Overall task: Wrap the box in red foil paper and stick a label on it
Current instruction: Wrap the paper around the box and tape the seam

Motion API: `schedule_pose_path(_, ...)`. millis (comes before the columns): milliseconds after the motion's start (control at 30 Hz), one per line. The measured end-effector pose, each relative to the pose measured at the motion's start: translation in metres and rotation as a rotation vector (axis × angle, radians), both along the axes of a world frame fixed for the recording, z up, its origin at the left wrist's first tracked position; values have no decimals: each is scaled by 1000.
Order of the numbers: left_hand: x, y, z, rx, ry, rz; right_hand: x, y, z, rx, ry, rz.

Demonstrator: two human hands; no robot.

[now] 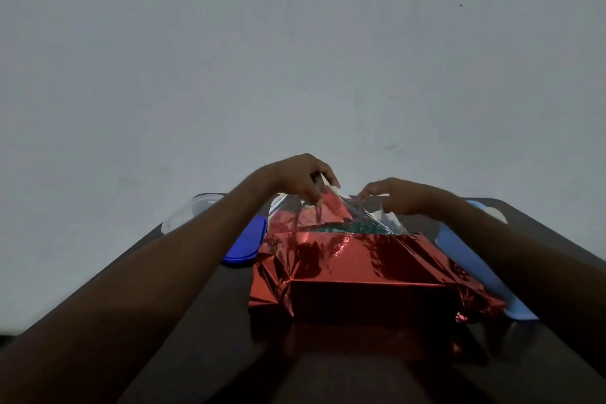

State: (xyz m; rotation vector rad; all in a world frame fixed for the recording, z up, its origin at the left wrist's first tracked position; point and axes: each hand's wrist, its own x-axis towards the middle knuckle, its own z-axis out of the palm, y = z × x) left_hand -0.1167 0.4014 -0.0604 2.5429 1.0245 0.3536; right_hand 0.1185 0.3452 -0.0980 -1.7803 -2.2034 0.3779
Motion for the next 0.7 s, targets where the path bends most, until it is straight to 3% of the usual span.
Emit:
schedule_pose_path(133,-4,-10,6,38,16,13,11,-9,13,81,-43,-60)
schedule_pose_path(267,-7,-17,5,57,10,-9,16,-17,14,194,48,-81)
schedule_pose_path(467,-11,-45,6,-44,-16,-88,-12,-22,9,37,-117,88)
schedule_pose_path(700,-17,-86,-20,-63,43,-41,-11,-37,7,191,-151,-7)
